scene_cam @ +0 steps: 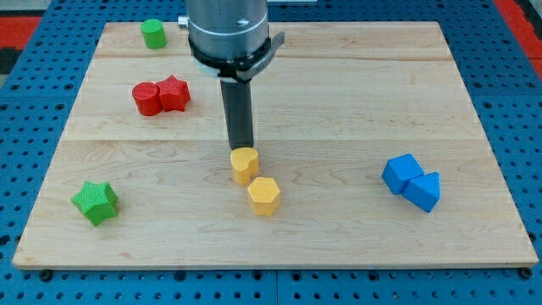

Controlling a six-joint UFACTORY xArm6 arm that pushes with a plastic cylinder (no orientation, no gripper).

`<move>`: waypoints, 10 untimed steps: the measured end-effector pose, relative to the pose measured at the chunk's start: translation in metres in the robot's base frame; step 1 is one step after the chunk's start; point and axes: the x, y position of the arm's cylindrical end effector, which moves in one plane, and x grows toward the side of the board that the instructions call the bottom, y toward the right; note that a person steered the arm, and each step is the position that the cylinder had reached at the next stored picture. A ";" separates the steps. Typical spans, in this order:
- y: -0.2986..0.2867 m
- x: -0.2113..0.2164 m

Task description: Move your arm to center left

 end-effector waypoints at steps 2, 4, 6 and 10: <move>0.006 0.031; -0.041 0.026; -0.055 0.021; -0.189 -0.056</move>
